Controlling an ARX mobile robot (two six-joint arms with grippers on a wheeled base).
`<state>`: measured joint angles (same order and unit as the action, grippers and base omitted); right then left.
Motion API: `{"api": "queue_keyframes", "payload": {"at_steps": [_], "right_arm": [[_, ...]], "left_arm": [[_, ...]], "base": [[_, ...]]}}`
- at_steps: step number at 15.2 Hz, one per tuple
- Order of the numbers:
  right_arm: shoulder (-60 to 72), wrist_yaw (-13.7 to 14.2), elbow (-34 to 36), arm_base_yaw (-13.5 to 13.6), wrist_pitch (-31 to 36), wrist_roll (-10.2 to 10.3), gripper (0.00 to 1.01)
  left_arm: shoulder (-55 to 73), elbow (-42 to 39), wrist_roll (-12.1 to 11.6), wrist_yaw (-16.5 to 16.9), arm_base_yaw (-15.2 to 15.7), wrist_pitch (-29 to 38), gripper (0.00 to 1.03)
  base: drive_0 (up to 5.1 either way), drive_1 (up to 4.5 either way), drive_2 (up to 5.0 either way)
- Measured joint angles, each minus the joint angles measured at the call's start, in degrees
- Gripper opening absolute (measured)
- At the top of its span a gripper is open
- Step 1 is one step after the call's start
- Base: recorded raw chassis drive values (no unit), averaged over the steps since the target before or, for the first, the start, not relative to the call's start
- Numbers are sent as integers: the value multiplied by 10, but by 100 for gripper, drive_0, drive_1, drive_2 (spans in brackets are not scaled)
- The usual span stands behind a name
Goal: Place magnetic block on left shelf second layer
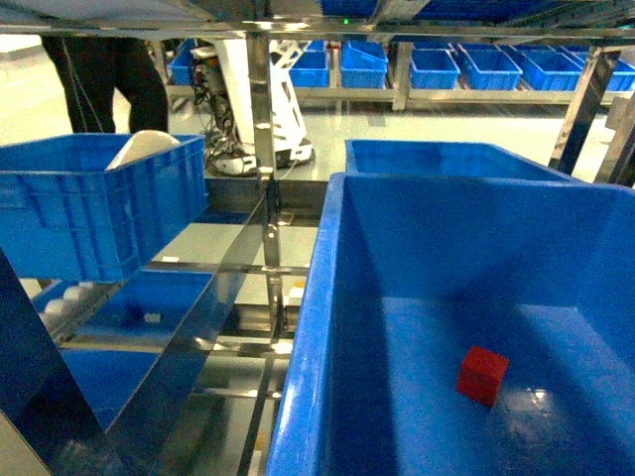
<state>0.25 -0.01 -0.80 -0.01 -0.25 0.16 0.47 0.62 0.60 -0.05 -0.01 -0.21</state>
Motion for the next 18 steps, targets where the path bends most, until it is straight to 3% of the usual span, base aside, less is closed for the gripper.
{"api": "queue_keyframes", "payload": {"at_steps": [18], "right_arm": [[0, 0, 0, 0, 0, 0, 98]], "left_arm": [[0, 0, 0, 0, 0, 0, 98]], "base": [[0, 0, 0]]}}
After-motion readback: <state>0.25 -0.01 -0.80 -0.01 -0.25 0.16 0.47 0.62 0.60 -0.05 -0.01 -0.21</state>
